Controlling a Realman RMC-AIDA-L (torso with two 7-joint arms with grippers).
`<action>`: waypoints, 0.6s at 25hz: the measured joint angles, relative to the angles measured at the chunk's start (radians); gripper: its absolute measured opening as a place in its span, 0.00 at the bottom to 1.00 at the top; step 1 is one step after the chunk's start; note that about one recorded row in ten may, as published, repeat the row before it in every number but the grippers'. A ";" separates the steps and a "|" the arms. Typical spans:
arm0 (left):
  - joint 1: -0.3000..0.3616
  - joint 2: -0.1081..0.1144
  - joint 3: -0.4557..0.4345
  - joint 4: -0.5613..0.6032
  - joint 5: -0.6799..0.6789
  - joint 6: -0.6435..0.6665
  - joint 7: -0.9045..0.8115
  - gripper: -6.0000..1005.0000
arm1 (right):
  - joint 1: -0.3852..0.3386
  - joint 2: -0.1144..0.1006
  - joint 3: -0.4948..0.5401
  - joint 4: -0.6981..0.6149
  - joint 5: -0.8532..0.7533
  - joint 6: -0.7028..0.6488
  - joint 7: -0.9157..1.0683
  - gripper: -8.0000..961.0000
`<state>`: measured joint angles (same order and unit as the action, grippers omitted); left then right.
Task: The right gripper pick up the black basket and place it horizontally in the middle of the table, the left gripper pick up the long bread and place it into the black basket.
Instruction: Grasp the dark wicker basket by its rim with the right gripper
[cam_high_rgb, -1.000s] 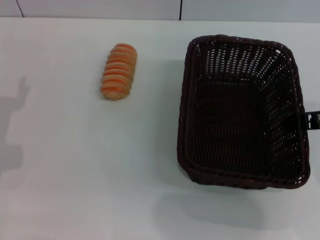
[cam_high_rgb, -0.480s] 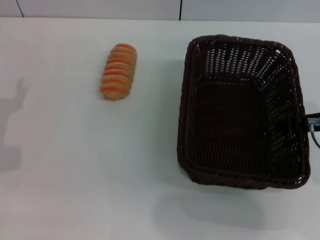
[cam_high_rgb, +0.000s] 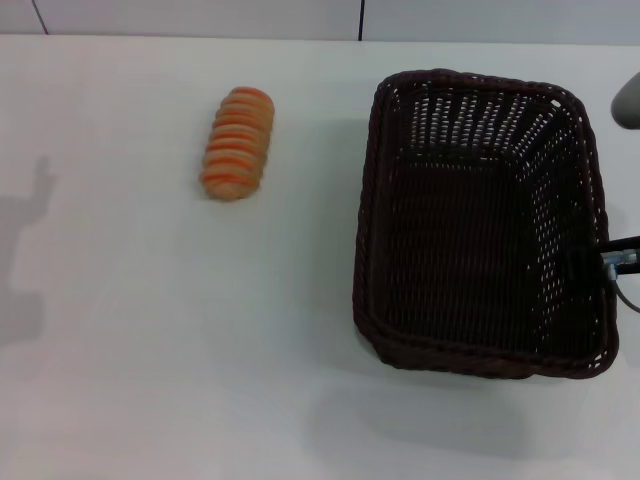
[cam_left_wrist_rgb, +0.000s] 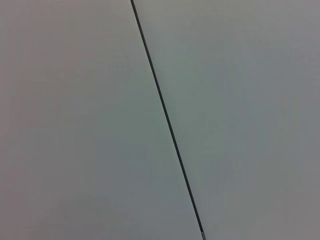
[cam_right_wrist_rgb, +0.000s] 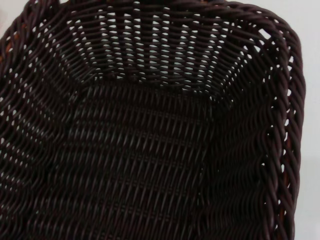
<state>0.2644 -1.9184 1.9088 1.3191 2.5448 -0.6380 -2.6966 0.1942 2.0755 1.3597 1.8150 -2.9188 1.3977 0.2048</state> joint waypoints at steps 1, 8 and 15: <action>0.000 0.000 0.000 0.000 0.000 0.000 0.000 0.85 | 0.001 0.000 -0.003 -0.003 0.000 -0.001 -0.008 0.31; 0.010 -0.006 0.001 0.003 0.000 -0.003 0.004 0.85 | -0.014 -0.003 -0.009 0.013 0.000 -0.028 -0.086 0.23; 0.018 -0.009 0.001 0.015 0.000 -0.004 0.007 0.85 | -0.019 -0.006 0.027 0.101 -0.001 -0.013 -0.231 0.22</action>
<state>0.2828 -1.9276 1.9098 1.3339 2.5448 -0.6425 -2.6897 0.1747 2.0697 1.3863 1.9162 -2.9195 1.3845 -0.0260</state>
